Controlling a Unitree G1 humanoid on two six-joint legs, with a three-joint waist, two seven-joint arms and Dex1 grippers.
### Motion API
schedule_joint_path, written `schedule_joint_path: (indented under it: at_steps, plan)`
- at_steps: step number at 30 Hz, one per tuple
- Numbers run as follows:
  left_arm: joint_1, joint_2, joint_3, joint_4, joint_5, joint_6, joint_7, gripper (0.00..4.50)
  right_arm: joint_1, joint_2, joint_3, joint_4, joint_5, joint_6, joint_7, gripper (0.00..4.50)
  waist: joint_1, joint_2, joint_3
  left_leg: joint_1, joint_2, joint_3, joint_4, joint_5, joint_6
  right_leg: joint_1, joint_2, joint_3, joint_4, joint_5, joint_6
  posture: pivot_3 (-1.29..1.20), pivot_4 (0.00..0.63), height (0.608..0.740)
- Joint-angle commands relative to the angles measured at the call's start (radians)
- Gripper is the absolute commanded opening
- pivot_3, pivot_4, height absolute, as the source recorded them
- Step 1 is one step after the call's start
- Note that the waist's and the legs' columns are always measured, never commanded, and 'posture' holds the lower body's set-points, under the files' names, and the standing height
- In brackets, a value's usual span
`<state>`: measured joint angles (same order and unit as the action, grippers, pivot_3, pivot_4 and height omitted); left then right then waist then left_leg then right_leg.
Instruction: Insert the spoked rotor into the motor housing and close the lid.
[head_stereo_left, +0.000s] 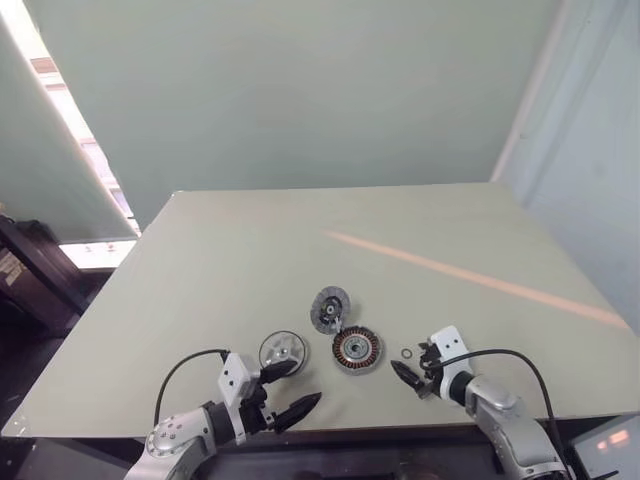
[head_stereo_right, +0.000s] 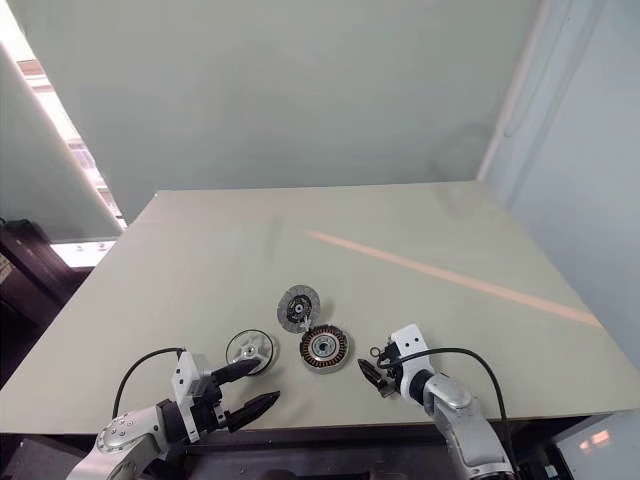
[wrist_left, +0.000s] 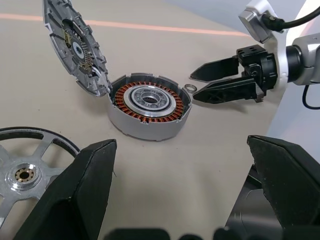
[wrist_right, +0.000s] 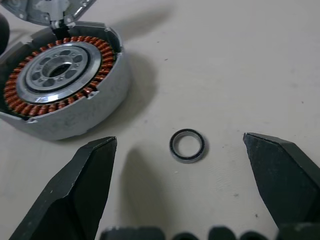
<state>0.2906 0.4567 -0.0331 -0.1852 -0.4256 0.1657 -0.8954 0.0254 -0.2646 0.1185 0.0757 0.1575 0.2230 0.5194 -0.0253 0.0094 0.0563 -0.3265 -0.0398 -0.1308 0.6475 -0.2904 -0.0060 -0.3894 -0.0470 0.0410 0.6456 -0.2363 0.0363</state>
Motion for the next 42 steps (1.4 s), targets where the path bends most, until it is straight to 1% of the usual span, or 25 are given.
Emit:
schedule_joint_path:
  at_steps: [1,5,8,9,12,14,16,17,22,30,34,38,42]
  plan:
    - [-0.011,-0.001,-0.002,-0.016,0.003,-0.019,-0.005,4.5,-0.025,0.006,-0.002,0.005,-0.011,-0.04,-0.001,4.44,0.0,0.0,0.0,0.0,0.0,0.0,0.0,0.0,0.0,0.0,0.0,0.0,0.0,0.0,0.0,0.0,0.0,0.74]
    - [-0.011,-0.001,0.0,-0.016,0.004,-0.021,-0.004,4.5,-0.027,0.008,0.004,0.019,-0.024,-0.054,-0.003,4.44,0.0,0.0,0.0,0.0,0.0,0.0,0.0,0.0,0.0,0.0,0.0,0.0,0.0,0.0,0.0,0.0,0.0,0.74]
    - [-0.009,-0.002,0.001,-0.018,0.005,-0.023,-0.003,4.5,-0.026,0.009,0.004,0.025,-0.03,-0.061,-0.004,3.86,0.0,0.0,0.0,0.0,0.0,0.0,0.0,0.0,0.0,0.0,0.0,0.0,0.0,0.0,0.0,0.0,0.0,0.74]
    - [-0.009,-0.002,0.001,-0.018,0.005,-0.024,-0.003,4.5,-0.026,0.009,0.004,0.027,-0.031,-0.062,-0.006,3.55,0.0,0.0,0.0,0.0,0.0,0.0,0.0,0.0,0.0,0.0,0.0,0.0,0.0,0.0,0.0,0.0,0.0,0.74]
    - [-0.009,-0.004,0.002,-0.019,0.007,-0.026,-0.003,4.5,-0.026,0.008,0.002,0.032,-0.035,-0.066,-0.009,2.42,0.0,0.0,0.0,0.0,0.0,0.0,0.0,0.0,0.0,0.0,0.0,0.0,0.0,0.0,0.0,0.0,0.0,0.74]
    - [-0.01,-0.005,0.002,-0.018,0.009,-0.027,-0.003,4.5,-0.027,0.008,-0.001,0.035,-0.037,-0.068,-0.009,1.78,0.0,0.0,0.0,0.0,0.0,0.0,0.0,0.0,0.0,0.0,0.0,0.0,0.0,0.0,0.0,0.0,0.0,0.74]
    - [-0.013,-0.007,0.002,-0.016,0.01,-0.027,-0.003,4.5,-0.03,0.009,-0.005,0.038,-0.038,-0.07,-0.012,1.04,0.0,0.0,0.0,0.0,0.0,0.0,0.0,0.0,0.0,0.0,0.0,0.0,0.0,0.0,0.0,0.0,0.0,0.74]
    - [-0.015,-0.008,0.001,-0.015,0.01,-0.027,-0.003,4.5,-0.031,0.009,-0.006,0.039,-0.038,-0.071,-0.013,0.8,0.0,0.0,0.0,0.0,0.0,0.0,0.0,0.0,0.0,0.0,0.0,0.0,0.0,0.0,0.0,0.0,0.0,0.74]
    - [-0.021,-0.011,-0.002,-0.01,0.011,-0.028,-0.002,4.5,-0.034,0.015,-0.02,0.027,-0.025,-0.069,-0.025,0.8,0.0,0.0,0.0,0.0,0.0,0.0,0.0,0.0,0.0,0.0,0.0,0.0,0.0,0.0,0.0,0.0,0.0,0.74]
    - [-0.028,-0.013,0.002,0.001,0.015,-0.034,-0.001,4.5,-0.068,0.02,-0.03,-0.098,-0.003,-0.004,-0.038,0.8,-0.001,0.0,0.0,0.0,0.0,0.0,0.0,0.0,0.0,0.0,0.0,0.0,0.0,0.0,0.001,0.0,0.0,0.74]
    - [-0.03,-0.016,0.003,0.003,0.016,-0.039,0.0,4.5,-0.099,0.027,0.001,-0.163,0.0,0.038,-0.028,0.8,0.0,0.0,0.0,0.0,0.0,0.0,0.0,0.0,0.0,0.0,0.0,0.0,0.001,0.001,0.002,0.0,0.0,0.74]
    - [-0.03,-0.019,0.006,0.002,0.017,-0.044,0.002,4.5,-0.13,0.034,0.064,-0.207,-0.014,0.09,-0.014,0.8,0.0,0.0,0.0,0.0,0.0,0.0,0.0,0.0,0.0,0.0,0.0,0.0,0.0,0.001,0.002,0.0,0.0,0.74]
    - [-0.031,-0.02,0.009,0.002,0.019,-0.048,0.003,4.5,-0.154,0.047,0.114,-0.215,-0.026,0.123,-0.009,0.8,0.0,0.0,0.0,0.0,0.0,0.0,0.0,0.0,0.0,0.0,0.0,0.0,0.0,0.001,0.002,0.0,0.0,0.74]
